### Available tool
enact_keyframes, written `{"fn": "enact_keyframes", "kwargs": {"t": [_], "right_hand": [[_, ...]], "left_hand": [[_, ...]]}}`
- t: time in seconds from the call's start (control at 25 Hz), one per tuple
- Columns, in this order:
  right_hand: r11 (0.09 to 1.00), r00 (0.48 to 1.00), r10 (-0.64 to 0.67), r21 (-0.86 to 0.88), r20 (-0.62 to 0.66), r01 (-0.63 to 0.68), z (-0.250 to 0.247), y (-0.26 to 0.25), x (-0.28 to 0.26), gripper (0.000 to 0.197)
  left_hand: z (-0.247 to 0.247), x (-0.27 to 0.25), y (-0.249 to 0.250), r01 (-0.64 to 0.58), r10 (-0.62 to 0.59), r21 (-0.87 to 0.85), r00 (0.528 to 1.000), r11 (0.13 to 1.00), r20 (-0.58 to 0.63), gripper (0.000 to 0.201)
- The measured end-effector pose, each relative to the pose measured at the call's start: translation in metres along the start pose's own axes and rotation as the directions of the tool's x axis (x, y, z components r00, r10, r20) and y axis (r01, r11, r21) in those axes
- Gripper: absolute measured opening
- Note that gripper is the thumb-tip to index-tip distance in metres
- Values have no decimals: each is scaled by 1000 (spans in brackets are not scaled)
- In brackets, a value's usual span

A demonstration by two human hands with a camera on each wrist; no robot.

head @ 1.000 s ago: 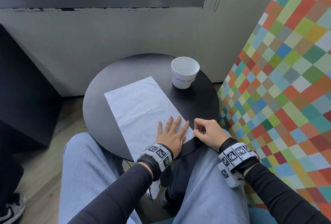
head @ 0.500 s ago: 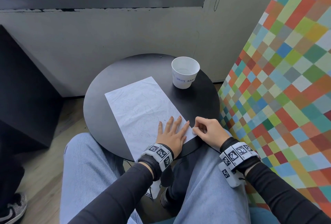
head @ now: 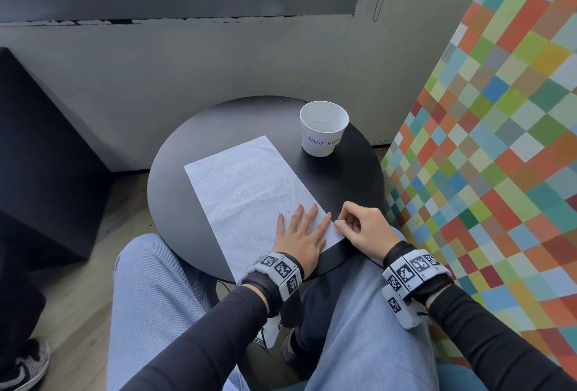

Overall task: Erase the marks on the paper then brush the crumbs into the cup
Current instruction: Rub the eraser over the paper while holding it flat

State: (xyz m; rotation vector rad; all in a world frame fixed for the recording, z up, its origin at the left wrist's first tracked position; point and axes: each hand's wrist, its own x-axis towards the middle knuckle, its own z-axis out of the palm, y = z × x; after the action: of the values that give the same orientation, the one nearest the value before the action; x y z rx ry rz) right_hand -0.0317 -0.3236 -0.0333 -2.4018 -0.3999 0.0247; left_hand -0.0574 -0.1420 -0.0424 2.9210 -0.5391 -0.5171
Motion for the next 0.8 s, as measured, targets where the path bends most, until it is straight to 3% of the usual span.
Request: {"fn": "enact_keyframes", "kwargs": {"t": [0.48,0.6,0.72,0.8], "right_hand": [[1000,998,4,11,55,-5,1,-1,1,17],[999,1000,11,30,15,-11,2,-2,1,15],[999,997,16,39,70,-19,3,0,0,15],[998,1000,26,55,6,-26,1,2,0,14]], "left_hand": [[1,0,0,1,-1,6,1000,1000,14,54],[0,1,-1,-2,2,5,1000,1000,6,54],[2,0,-1,-1,0,6,1000,1000,11,54],[1,1,-1,1,-1,7,1000,1000,10,54]]}}
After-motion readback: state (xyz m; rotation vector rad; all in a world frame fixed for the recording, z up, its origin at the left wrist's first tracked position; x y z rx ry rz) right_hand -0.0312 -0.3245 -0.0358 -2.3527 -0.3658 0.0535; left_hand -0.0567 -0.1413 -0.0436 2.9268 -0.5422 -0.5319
